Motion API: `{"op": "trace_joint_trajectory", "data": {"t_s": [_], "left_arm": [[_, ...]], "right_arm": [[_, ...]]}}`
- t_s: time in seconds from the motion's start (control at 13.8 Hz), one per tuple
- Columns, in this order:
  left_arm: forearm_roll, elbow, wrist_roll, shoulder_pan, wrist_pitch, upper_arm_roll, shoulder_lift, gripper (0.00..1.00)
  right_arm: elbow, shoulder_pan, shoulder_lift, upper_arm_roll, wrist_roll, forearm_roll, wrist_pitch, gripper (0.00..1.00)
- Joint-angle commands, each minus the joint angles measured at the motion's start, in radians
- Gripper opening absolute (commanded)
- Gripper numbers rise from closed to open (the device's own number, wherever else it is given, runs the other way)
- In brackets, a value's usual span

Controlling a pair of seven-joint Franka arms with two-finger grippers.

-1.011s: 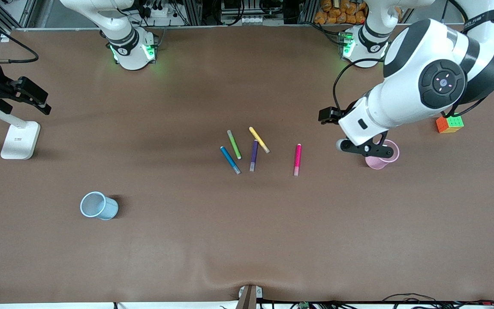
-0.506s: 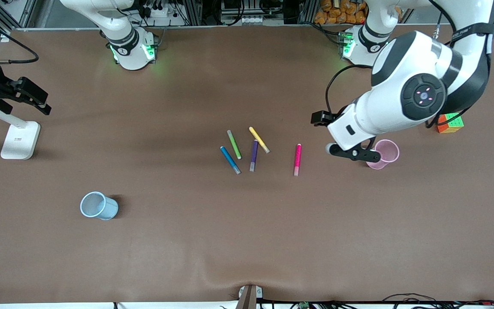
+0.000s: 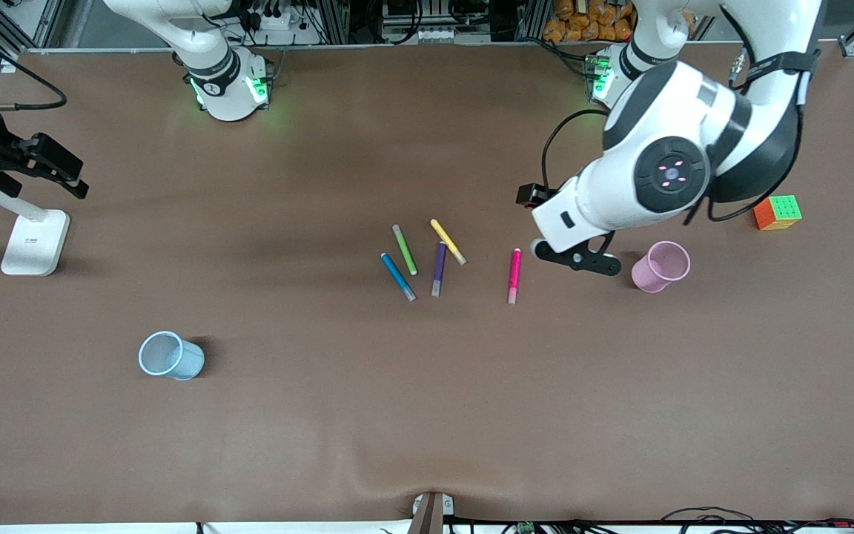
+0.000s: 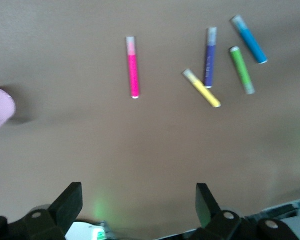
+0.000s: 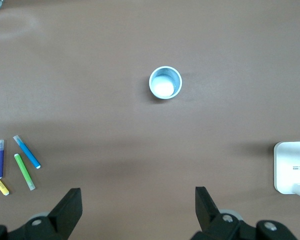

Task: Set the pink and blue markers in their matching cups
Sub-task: 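Move the left gripper past the pink cup toward the pink marker, then lower the left gripper and grasp the pink marker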

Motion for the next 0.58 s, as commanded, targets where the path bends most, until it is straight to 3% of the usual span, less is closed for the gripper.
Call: {"op": "trace_joint_trajectory", "data": {"t_s": [0.0, 0.51], "left_arm": [[0.06, 0.034, 0.033, -0.042, -0.018, 0.005, 0.08, 1.0], [0.115, 0.028, 0.052, -0.087, 0.002, 0.007, 0.167, 1.0]], "right_arm": [[-0.004, 0.004, -0.004, -0.002, 0.016, -0.015, 0.001, 1.0], [-0.003, 0.007, -0.004, -0.002, 0.016, -0.015, -0.002, 1.0]]}}
